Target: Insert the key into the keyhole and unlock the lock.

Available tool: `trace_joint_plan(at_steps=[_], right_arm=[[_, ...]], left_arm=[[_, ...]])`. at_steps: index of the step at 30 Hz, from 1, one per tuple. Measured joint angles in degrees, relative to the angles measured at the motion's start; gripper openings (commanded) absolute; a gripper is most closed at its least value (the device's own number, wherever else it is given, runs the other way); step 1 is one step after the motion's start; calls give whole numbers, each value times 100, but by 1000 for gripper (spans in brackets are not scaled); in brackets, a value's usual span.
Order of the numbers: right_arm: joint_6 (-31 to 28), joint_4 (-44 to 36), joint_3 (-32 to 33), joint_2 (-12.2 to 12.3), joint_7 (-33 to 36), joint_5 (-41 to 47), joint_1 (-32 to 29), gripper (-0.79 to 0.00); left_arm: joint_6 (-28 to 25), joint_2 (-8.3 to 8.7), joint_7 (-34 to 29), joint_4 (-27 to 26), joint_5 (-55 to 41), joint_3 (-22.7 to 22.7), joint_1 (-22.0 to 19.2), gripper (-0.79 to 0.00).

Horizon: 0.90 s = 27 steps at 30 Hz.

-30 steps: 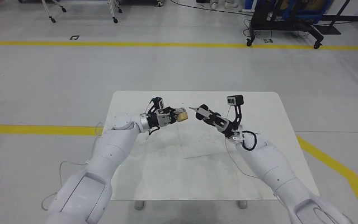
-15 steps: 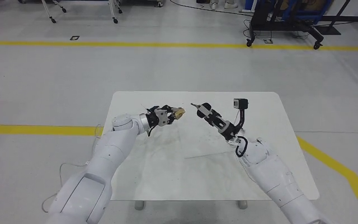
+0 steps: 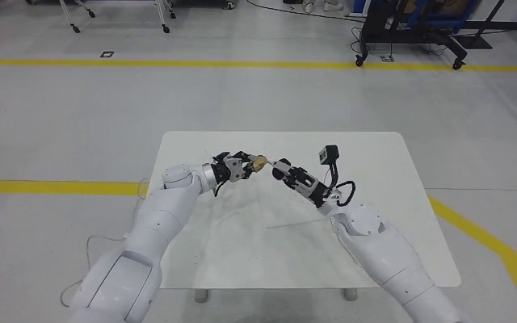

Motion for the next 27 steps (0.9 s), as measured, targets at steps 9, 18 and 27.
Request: trace_joint_plan(at_steps=[9,18,27], right_arm=[[948,-590,-68,-64,-1071,-637,-344,-785],[1730,-630,-158,-156,-1714,-855,-389,-785],[1809,-449,-219,-256,-1699,-747,-268,-785]], left_arm=[[-6,94,1285,-790,216,-187,393,-785],[169,194,1527,-1392,482,-304,665,-785],[280,248,1631,-1708,675,-368,809,-785]])
